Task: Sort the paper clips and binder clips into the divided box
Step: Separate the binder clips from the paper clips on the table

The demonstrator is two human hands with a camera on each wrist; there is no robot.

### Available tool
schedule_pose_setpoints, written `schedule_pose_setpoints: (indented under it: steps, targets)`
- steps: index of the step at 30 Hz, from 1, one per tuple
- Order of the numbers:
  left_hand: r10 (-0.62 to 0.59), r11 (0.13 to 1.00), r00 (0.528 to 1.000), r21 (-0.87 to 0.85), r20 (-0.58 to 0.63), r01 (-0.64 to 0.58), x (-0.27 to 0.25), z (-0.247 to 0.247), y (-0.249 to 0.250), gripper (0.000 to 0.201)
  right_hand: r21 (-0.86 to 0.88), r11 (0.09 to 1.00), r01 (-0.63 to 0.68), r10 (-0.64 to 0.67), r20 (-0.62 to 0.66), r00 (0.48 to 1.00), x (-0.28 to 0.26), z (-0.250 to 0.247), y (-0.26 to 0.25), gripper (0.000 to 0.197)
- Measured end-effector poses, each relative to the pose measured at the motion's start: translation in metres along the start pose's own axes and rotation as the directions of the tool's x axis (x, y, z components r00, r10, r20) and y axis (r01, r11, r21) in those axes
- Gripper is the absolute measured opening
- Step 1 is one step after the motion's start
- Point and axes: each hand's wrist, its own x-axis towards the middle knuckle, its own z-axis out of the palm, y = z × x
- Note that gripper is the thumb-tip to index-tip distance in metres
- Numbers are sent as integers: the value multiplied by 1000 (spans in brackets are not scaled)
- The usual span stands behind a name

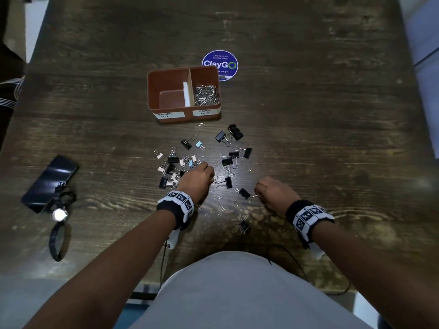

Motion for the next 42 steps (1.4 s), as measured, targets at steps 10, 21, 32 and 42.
schedule_pose_setpoints:
  steps: [10,21,32,42]
  targets:
    - [-17,993,995,116,103,5,2,-3,5,18,243,951,-189,212,-72,975,42,-46,0,7]
    - [-133,984,982,-133,-131,116,64,-122,-17,14,496,864,-92,287,-335,898,180,-175,-38,8]
    - [-100,994,975,-57,-196,90,113,-162,-33,20,610,752,-248,495,-275,825,168,-154,-1,7]
    - [100,994,993,31,63,-102,55,-42,10,22,258,931,-259,254,52,966,61,-52,14,17]
